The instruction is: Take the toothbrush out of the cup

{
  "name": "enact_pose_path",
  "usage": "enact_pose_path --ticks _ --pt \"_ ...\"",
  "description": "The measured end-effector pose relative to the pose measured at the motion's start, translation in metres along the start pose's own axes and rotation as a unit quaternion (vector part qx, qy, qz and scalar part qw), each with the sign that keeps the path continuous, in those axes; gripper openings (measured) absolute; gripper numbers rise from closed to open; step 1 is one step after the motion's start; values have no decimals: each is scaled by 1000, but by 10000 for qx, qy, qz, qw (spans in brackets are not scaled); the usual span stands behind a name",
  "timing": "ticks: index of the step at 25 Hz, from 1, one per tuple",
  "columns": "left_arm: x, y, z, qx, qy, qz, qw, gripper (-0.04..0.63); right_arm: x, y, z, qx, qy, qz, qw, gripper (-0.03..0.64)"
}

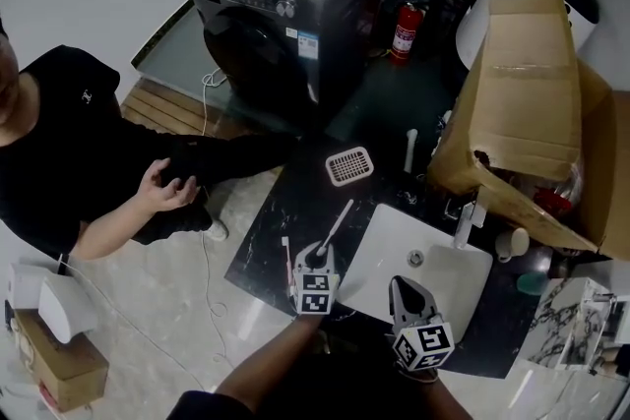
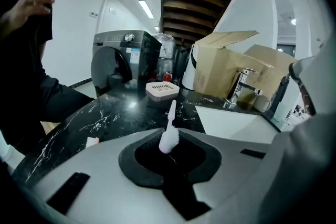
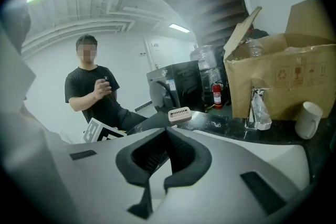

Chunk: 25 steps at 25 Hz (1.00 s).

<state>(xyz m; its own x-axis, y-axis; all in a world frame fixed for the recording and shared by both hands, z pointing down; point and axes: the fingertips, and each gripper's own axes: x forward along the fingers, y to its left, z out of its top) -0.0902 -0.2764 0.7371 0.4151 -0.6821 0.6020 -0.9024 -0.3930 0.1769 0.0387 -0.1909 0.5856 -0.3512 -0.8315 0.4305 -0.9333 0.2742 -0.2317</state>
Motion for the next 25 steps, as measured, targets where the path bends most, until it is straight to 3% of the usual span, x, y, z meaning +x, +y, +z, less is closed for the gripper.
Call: enact_pose_path --ticks 14,20,25 --pt "3 -2 1 -57 17 -65 10000 104 -1 4 3 -14 -35 2 10000 12" --pt "-12 -11 12 10 -207 -174 9996 109 -7 10 9 -80 -127 4 9999 14" --pt "-51 -23 40 -102 -662 -341 9972 109 -22 17 18 -177 -295 3 9994 14"
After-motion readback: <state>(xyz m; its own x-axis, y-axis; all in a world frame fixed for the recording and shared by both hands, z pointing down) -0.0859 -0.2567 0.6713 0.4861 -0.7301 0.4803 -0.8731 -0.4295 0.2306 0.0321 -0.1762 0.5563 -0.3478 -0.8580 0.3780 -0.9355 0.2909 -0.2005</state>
